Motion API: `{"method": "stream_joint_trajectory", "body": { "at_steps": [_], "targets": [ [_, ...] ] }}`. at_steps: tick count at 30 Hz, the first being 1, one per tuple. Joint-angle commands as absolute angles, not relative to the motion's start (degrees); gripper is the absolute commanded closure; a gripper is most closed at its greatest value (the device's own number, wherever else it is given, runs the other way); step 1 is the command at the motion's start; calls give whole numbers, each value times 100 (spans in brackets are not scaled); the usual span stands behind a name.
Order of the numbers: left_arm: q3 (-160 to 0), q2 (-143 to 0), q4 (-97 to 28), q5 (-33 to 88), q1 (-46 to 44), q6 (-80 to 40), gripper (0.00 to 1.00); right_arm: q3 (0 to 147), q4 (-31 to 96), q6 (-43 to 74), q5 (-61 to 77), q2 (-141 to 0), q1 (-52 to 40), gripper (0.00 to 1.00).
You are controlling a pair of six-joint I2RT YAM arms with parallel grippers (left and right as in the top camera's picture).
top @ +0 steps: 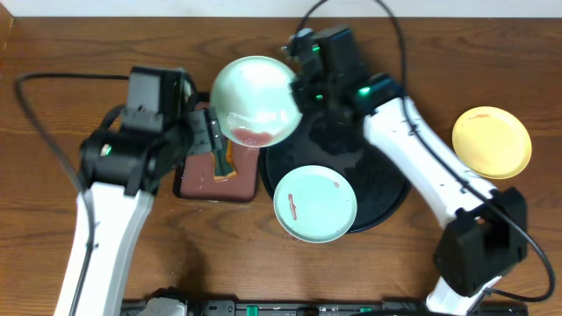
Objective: Clean dirty plates on tray and stack at the side
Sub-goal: 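Lift the upper green plate with the right gripper and tilt it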
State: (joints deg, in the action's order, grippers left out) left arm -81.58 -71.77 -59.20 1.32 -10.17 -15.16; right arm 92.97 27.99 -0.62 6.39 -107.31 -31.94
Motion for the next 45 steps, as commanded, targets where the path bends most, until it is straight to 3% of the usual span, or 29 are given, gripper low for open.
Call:
{"method": "stream_joint_trajectory", "body": {
  "at_steps": [1,17,28,45],
  "targets": [
    [-8241,-6650,-5955,123,-1004,-1503,17,9306,2484,-403,-196,-10908,-3623,99],
    [-8237,-6036,-5955,123,-1004,-1503,15,9306,1601,-1575,-3815,-10801,-4925,99],
    [-8237,-6060,-5955,123,-1004,-1505,15,9306,1002,-2453,-4825,-10724,-5297,99],
    [-8237,-6060,-5955,123,-1004,-1503,14,9306,725,-2849,-5133,-10724,-5452,99]
  ]
}}
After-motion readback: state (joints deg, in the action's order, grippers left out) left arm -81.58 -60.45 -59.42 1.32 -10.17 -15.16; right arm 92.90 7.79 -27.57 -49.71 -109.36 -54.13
